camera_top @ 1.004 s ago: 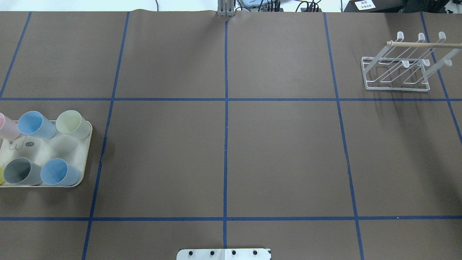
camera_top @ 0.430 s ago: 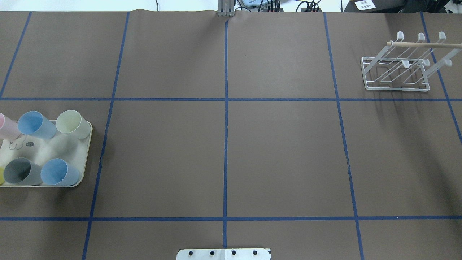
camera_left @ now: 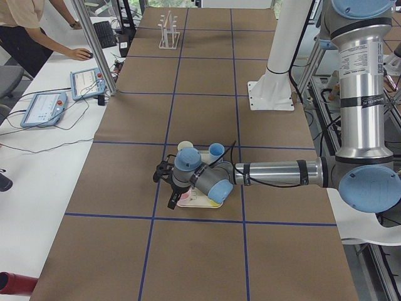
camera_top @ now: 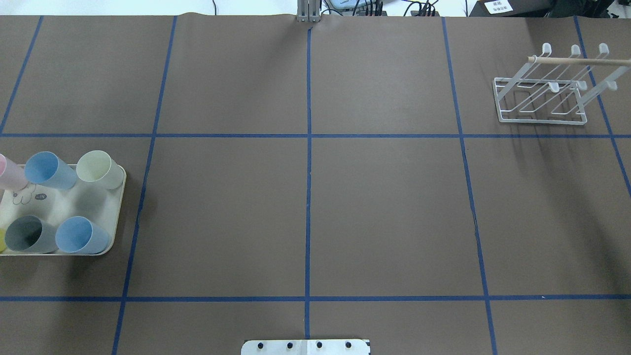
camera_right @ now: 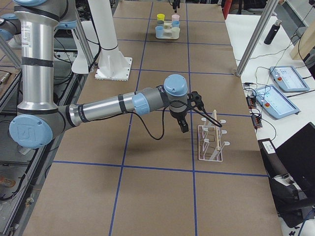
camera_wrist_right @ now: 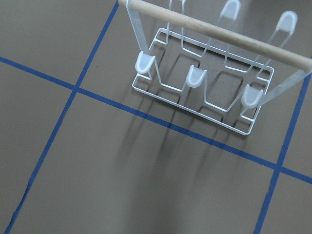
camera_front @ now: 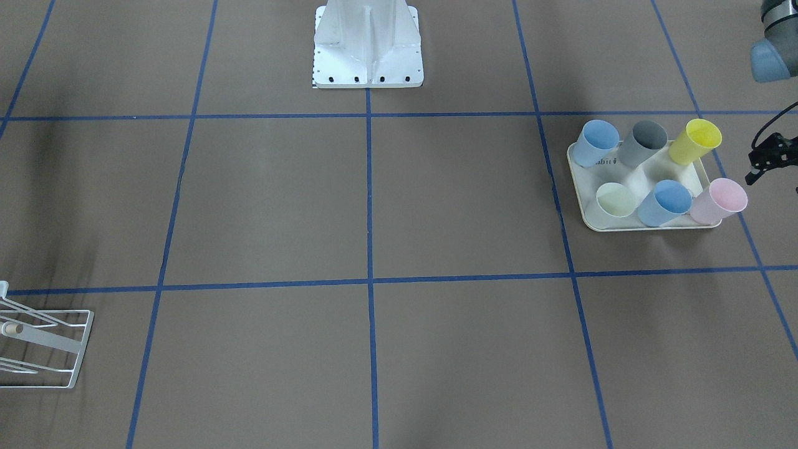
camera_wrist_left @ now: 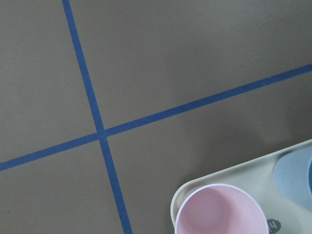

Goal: Transfer IKEA cup to right arm and place on rack

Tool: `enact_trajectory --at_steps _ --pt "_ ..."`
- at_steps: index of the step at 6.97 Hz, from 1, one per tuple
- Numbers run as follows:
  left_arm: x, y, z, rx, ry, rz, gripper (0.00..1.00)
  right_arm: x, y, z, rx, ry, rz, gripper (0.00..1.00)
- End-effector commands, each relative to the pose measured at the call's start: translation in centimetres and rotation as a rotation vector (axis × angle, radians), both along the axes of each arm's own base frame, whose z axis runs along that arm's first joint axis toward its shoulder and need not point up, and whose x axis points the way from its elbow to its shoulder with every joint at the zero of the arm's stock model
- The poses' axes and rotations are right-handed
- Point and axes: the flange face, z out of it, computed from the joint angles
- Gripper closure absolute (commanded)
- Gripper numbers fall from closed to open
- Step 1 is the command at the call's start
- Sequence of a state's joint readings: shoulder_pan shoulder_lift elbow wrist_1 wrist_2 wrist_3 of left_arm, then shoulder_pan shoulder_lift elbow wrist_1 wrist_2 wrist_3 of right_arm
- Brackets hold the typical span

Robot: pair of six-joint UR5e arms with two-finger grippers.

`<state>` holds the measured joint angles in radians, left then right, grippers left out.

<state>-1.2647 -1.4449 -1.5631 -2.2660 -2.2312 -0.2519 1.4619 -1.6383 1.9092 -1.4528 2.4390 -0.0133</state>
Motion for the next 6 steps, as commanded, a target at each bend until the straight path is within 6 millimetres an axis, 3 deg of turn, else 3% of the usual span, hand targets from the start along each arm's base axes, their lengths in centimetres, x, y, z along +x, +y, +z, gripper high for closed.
enact_trajectory --at_steps 1,2,5,6 --pt "1.4 0.0 0.1 0.006 -0.015 0.02 0.17 0.0 0.0 -0.1 0.003 0.0 0.0 0.0" --pt "1.6 0.1 0.5 -0.002 -0.017 0.026 0.28 0.0 0.0 0.0 0.001 0.001 0.0 0.0" --pt "2.5 -0.3 1.6 -0.008 -0.018 0.041 0.34 0.0 0.0 0.1 -0.002 0.002 0.0 0.0" --pt "2.5 -0.3 1.7 -0.01 -0.017 0.042 0.49 0.0 0.0 0.1 0.0 0.002 0.0 0.0"
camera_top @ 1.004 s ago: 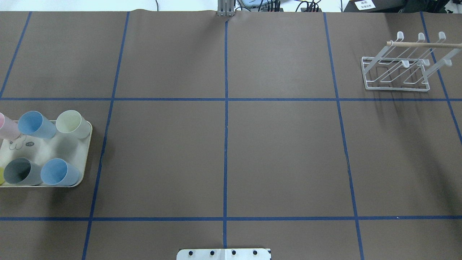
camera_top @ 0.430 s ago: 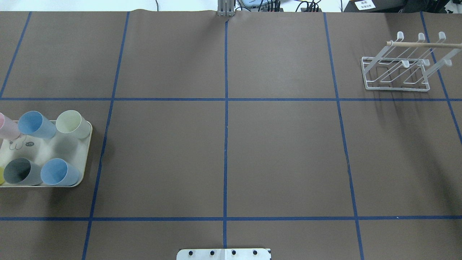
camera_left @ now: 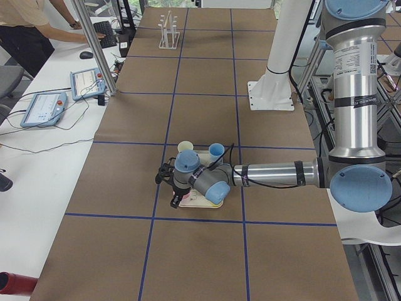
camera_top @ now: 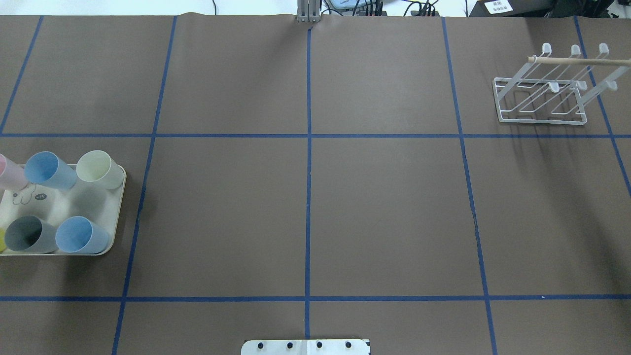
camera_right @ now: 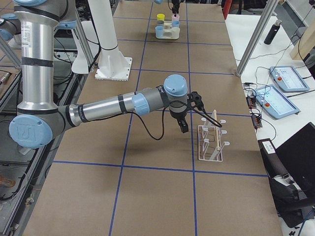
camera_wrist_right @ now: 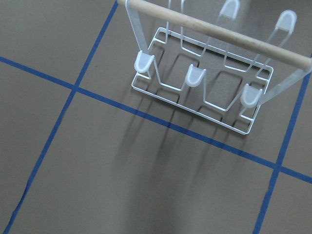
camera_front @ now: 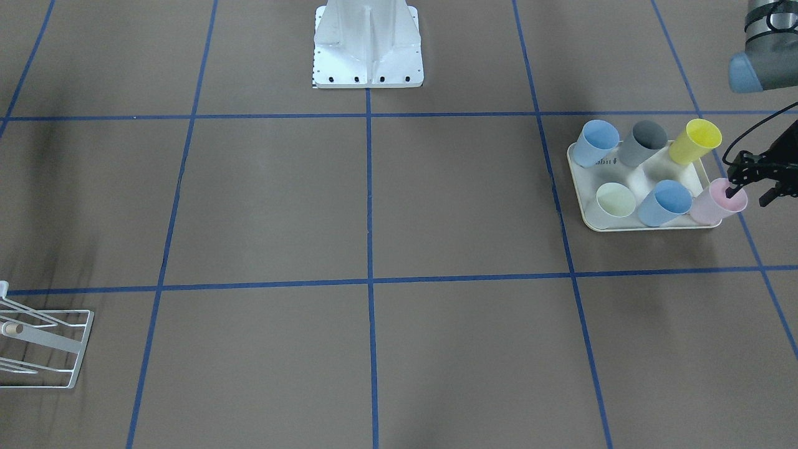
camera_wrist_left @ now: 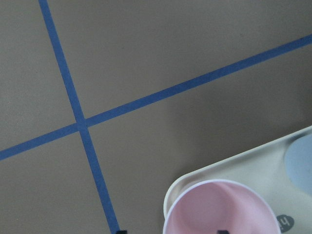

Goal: Transfer IKEA cup to right arm and place on rack

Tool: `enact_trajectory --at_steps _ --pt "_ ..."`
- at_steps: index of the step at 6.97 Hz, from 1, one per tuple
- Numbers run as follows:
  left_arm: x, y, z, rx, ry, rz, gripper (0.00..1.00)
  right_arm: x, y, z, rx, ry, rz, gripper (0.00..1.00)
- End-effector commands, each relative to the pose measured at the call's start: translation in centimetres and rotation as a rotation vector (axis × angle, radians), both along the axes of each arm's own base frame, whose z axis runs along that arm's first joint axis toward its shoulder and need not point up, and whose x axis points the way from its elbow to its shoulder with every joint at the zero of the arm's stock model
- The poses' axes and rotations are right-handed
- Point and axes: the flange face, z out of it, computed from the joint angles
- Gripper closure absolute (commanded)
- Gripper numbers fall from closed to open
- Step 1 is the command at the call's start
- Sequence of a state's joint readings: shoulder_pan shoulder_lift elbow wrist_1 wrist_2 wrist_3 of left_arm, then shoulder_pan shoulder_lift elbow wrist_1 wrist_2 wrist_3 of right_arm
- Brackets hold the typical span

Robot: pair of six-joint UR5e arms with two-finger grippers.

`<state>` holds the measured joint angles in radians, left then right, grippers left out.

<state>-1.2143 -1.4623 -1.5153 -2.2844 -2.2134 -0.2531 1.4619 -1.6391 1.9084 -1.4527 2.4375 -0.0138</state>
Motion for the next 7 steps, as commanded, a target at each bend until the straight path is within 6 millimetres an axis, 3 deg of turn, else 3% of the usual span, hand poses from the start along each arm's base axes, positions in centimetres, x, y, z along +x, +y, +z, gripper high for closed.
enact_trajectory --at_steps 1,2,3,5,6,7 --pt "0.1 -0.1 0.1 -0.006 0.005 0.005 0.67 0.0 0.0 0.0 0.001 0.0 0.0 0.0" --pt "0.2 -0.2 0.1 -0.005 0.007 0.006 0.88 0.0 0.0 0.0 0.001 0.0 0.0 0.0" --pt "0.2 -0.2 -0.2 -0.001 0.009 0.005 1.0 0.0 0.0 0.0 0.001 0.0 0.0 0.0" --pt "1.0 -1.1 -1.8 -0.005 0.079 0.048 1.0 0.0 -0.1 -0.1 0.002 0.0 0.0 0.0" --pt "-1.5 -1.9 -2.2 0.003 0.091 0.001 1.0 -0.1 -0.2 -0.3 0.008 -0.002 -0.002 0.01" --pt "-5.8 -3.3 -3.1 0.015 0.094 -0.089 1.0 -0.1 -0.6 -0.9 0.031 -0.004 -0.001 0.01"
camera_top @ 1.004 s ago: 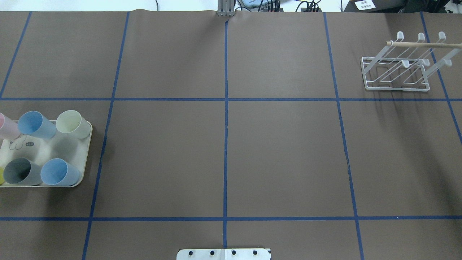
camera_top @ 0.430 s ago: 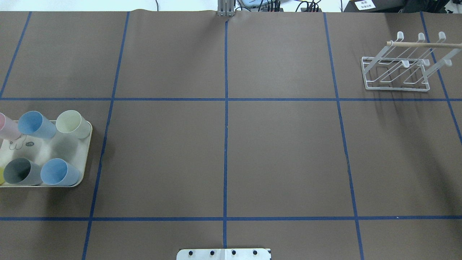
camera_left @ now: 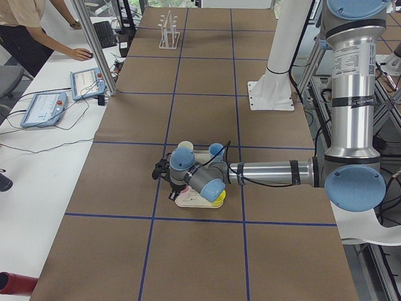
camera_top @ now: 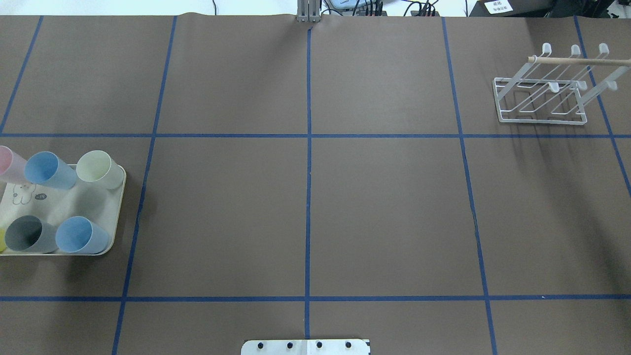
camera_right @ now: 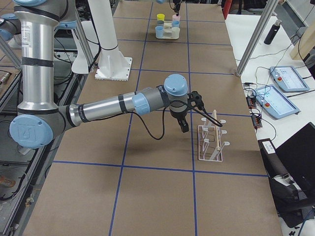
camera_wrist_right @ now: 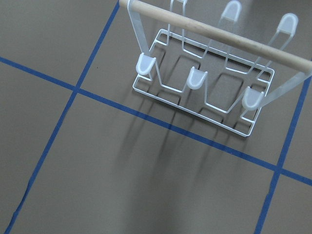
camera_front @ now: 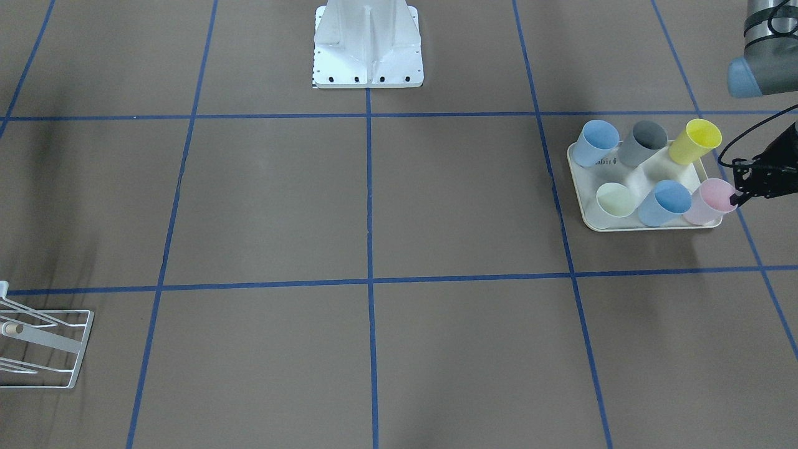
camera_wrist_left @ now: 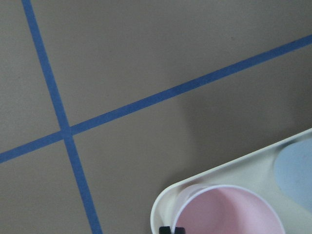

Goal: Transfer IKEA cup to right arm and place on rack

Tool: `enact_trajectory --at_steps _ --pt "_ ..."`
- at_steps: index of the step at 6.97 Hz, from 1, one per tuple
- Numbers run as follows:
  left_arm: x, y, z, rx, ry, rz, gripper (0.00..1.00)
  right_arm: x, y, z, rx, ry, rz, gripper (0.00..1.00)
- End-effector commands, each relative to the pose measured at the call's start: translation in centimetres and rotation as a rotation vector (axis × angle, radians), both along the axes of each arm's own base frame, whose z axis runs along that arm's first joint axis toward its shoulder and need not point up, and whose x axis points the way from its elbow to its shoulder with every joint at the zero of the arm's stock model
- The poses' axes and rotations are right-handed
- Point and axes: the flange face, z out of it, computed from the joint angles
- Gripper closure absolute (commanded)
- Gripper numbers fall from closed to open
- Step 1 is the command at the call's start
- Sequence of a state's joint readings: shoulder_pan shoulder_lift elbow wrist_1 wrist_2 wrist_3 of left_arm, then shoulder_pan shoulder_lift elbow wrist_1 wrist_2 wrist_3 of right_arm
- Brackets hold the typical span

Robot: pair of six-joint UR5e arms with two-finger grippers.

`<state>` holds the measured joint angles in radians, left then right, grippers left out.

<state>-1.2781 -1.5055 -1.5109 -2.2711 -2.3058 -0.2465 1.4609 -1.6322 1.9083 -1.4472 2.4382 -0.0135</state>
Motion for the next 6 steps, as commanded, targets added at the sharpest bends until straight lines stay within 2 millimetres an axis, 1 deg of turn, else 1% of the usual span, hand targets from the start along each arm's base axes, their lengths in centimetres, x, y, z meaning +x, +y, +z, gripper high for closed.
enact_trajectory --at_steps 1,2,3,4,5,6 --pt "-7.5 -2.6 -2.7 0.007 0.019 -0.148 1.0 -0.2 -0.8 -1.8 0.091 -0.008 0.0 0.01" --pt "-8.9 -3.9 -7.5 -0.006 0.018 -0.18 1.0 -0.4 -1.2 -3.0 0.178 -0.017 -0.004 0.01" --pt "-9.5 -4.0 -15.0 -0.05 0.015 -0.199 1.0 -1.5 -1.4 -4.1 0.266 -0.031 -0.024 0.01" --pt "-9.5 -2.1 -21.7 -0.138 0.047 -0.266 1.0 -2.0 -1.9 -5.4 0.331 -0.042 -0.033 0.01" --pt "-9.0 -1.0 -27.8 -0.232 0.165 -0.396 1.0 -3.2 -2.5 -7.1 0.389 -0.059 -0.056 0.01" --pt "-7.0 -1.0 -33.4 -0.328 0.31 -0.395 1.0 -4.5 -3.3 -8.8 0.43 -0.063 -0.075 0.07"
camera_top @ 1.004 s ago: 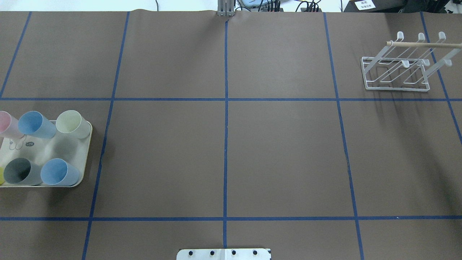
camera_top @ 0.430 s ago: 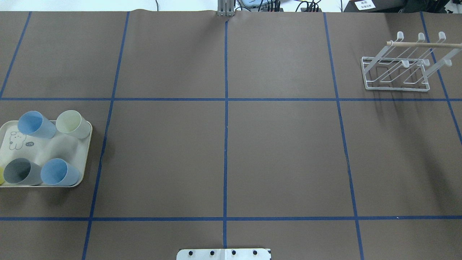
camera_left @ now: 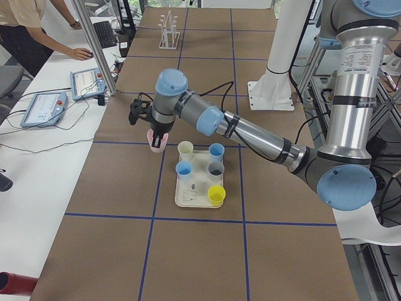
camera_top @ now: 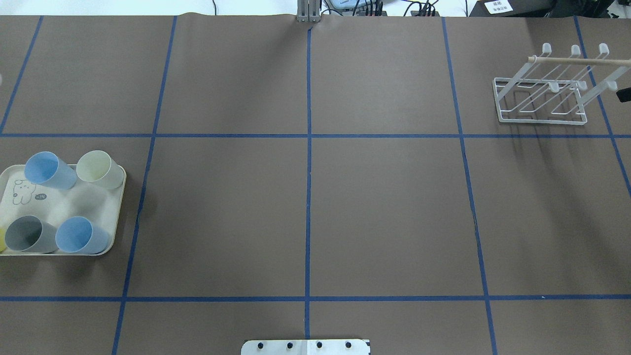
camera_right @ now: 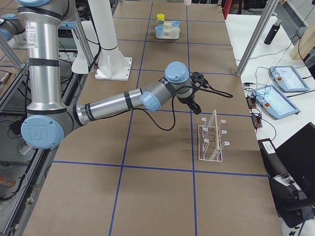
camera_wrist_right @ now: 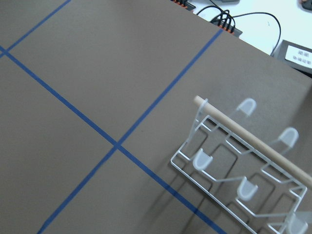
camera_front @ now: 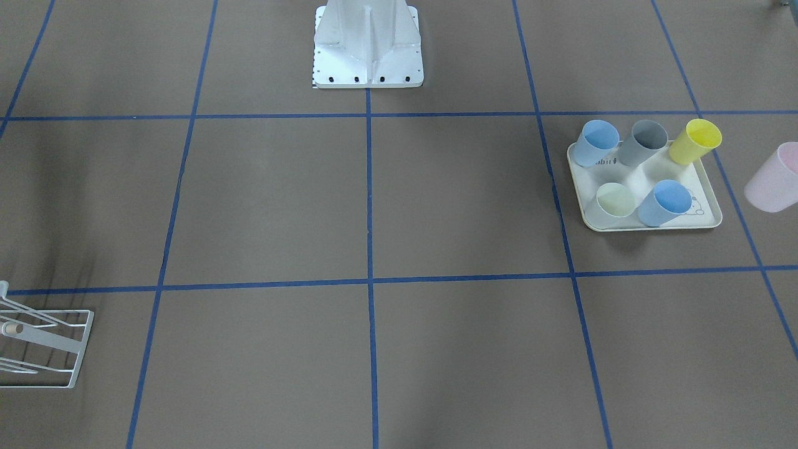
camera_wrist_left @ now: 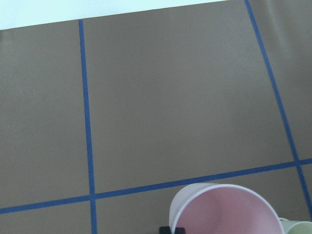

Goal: Transfer IKEA cup to right arm and place on rack

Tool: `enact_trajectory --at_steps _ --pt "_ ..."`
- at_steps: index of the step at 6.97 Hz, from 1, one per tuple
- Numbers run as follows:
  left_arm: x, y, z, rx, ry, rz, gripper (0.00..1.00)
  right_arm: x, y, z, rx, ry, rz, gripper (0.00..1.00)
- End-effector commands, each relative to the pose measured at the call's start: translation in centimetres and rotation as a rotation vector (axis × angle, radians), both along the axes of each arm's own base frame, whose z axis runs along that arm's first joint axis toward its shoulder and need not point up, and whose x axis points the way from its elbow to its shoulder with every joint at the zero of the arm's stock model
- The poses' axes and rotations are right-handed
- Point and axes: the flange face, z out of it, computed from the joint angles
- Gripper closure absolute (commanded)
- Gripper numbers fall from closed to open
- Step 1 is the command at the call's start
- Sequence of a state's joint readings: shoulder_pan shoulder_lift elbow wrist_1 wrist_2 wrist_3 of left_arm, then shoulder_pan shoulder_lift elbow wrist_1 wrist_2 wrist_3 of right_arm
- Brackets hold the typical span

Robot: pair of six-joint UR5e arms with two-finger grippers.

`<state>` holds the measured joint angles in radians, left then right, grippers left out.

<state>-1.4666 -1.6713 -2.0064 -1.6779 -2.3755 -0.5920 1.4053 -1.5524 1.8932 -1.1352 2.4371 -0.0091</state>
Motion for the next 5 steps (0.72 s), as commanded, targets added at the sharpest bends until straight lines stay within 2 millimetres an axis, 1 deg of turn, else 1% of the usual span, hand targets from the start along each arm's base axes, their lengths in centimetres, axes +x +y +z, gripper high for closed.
enact_trajectory --at_steps 1,2,3,4,5 --pt "4.3 1.4 -11.7 -0.175 0.272 -0.045 1.0 -1.8 -0.9 -2.9 0.101 -0.015 -0.03 0.11" --pt "9.1 2.0 -17.3 -0.266 0.357 -0.039 1.0 -2.9 -0.6 -3.4 0.152 -0.029 -0.048 0.11" --pt "14.6 2.8 -23.2 -0.359 0.439 -0.05 1.0 -5.3 -1.4 -6.2 0.148 -0.059 -0.047 0.02" --pt "19.4 3.9 -27.5 -0.399 0.482 -0.075 1.0 -10.5 -2.3 -10.6 0.211 -0.079 -0.096 0.02" --pt "23.4 5.2 -30.5 -0.431 0.516 -0.076 1.0 -14.5 -2.6 -12.4 0.252 -0.057 -0.096 0.01"
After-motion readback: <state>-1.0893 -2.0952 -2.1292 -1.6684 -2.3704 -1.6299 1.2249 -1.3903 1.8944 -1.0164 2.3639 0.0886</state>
